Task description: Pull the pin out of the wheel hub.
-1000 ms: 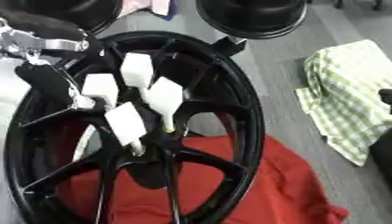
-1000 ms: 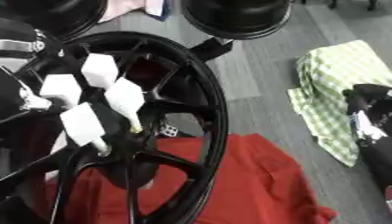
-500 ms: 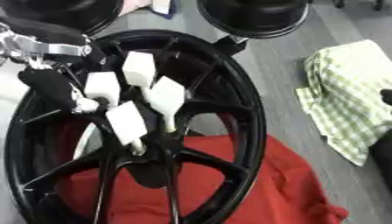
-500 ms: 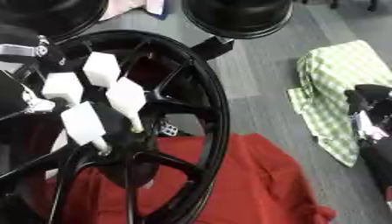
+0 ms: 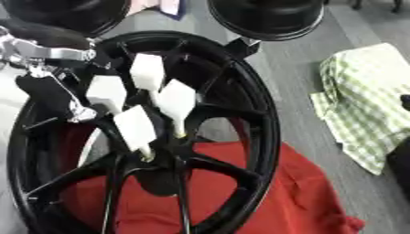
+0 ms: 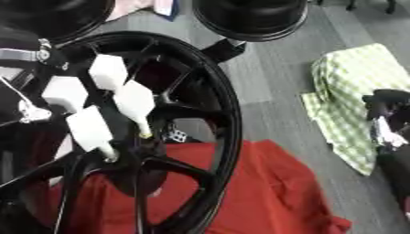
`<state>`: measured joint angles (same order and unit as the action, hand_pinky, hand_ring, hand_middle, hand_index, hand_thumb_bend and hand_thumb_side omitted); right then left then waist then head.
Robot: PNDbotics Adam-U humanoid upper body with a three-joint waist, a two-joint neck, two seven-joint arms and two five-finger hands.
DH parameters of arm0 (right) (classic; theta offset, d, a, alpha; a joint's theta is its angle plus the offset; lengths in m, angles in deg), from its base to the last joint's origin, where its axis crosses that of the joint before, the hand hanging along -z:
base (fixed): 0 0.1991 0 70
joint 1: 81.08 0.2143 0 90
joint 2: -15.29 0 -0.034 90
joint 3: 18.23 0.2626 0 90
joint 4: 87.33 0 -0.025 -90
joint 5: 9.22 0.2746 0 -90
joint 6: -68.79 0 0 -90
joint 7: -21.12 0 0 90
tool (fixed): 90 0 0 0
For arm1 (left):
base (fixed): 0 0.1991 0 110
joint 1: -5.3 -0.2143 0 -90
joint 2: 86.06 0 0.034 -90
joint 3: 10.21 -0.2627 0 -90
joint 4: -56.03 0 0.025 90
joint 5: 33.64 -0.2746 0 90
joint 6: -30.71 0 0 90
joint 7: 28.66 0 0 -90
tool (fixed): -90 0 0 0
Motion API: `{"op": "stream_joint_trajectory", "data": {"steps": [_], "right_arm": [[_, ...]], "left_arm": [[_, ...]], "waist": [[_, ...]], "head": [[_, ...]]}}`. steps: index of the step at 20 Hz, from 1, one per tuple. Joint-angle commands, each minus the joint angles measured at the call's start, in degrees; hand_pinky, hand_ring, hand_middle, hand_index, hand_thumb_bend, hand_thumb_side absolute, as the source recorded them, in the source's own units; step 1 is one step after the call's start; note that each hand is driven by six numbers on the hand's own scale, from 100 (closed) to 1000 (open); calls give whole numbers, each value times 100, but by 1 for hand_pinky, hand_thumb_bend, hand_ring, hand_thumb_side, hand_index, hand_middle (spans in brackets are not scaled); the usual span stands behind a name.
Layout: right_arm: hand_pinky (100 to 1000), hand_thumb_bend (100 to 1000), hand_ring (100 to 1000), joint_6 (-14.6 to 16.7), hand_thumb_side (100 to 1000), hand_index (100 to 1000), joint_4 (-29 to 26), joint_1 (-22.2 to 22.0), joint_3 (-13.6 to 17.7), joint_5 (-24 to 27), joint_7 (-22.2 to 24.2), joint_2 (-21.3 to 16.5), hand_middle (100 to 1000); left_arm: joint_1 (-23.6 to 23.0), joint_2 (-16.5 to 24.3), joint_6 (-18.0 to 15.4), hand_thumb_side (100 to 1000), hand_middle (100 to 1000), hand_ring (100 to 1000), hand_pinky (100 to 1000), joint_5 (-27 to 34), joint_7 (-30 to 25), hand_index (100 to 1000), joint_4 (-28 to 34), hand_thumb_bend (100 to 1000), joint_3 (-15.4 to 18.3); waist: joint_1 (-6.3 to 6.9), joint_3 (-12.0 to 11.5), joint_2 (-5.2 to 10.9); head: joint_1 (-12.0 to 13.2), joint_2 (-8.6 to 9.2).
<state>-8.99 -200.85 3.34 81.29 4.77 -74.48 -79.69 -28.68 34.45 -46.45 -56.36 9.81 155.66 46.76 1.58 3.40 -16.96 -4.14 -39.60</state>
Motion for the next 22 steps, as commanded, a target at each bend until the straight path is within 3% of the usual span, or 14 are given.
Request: {"op": "stream_joint_trajectory", "data": {"steps": [1, 9, 22], "right_arm": [[839, 139, 767, 11, 260, 698, -107, 11, 52, 34, -26, -66, 535], [840, 138, 767, 13, 261, 699, -107, -2, 60, 43, -37, -62, 535], [840, 136, 768, 72, 257, 699, -107, -83, 117, 75, -74, -79, 535]], "left_arm": [[39, 197, 130, 194, 374, 514, 667, 54, -44, 486, 22, 100, 37], [70, 283, 304, 158, 334, 489, 659, 210, -44, 423, 294, 100, 368], [468, 413, 664, 216, 295, 443, 659, 692, 161, 384, 407, 100, 1638]], "waist": [[-32, -7, 60], [-40, -25, 65], [-71, -110, 135]], "head": [[16, 84], [1, 77], [-86, 29]]}}
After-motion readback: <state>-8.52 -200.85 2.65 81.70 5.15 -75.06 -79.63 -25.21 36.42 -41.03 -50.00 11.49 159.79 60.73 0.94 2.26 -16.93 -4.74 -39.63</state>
